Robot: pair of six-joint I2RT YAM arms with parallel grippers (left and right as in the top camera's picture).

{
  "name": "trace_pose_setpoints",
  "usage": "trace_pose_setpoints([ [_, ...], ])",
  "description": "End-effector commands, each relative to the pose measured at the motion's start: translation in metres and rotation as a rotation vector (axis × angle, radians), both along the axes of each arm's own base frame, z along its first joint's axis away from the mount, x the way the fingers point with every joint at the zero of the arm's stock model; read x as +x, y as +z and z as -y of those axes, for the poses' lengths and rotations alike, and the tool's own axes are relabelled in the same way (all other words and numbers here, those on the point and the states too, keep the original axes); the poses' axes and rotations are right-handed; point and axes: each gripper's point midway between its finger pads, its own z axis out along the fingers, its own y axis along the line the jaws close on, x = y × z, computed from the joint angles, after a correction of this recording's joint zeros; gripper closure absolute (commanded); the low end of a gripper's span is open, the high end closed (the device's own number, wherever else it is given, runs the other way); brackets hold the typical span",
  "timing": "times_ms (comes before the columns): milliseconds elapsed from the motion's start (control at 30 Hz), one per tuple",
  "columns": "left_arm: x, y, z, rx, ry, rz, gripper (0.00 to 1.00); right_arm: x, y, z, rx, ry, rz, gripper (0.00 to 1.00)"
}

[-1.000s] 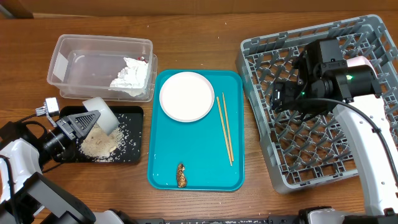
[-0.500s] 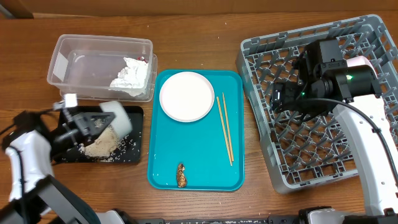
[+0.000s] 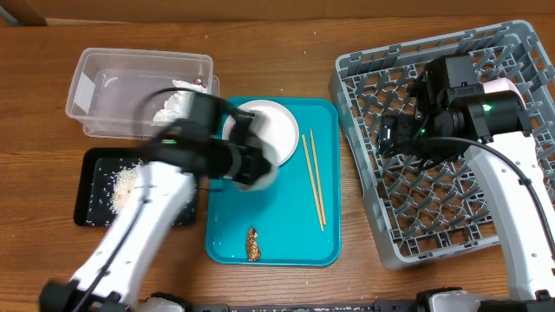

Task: Sort waste into correct bins and load items into the dishwasher
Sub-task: 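Bring the empty bowl with the left gripper back over the teal tray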

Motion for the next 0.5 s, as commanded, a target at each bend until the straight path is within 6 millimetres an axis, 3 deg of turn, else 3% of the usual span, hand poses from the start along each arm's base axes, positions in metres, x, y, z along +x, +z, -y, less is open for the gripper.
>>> trace_pose_setpoints([
  [0,-0.007,-0.04,0.029,0.185,0.01,-0.035,0.96,-0.001,0.001,0.002,-0.001,-0.008,-0.002,0.06],
  [167,-0.023,-0.075,0.058,0.251,-0.059,-0.082,0.96,-0.002,0.0,0.002,-0.002,-0.008,-0.007,0.06],
  [300,-0.027,-0.086,0.06,0.272,-0.075,-0.106,0.96,-0.002,0.0,0.002,-0.002,-0.008,-0.006,0.06],
  [367,-0.026,-0.086,0.06,0.271,-0.073,-0.103,0.85,-0.002,0.0,0.002,-0.002,-0.008,-0.006,0.06],
  [433,-0.023,-0.083,0.059,0.266,-0.066,-0.099,0.55,-0.002,0.0,0.002,-0.002,-0.008,-0.005,0.06],
  [467,-0.021,-0.08,0.058,0.265,-0.059,-0.097,0.48,-0.002,0.0,0.002,-0.002,-0.007,-0.005,0.06],
])
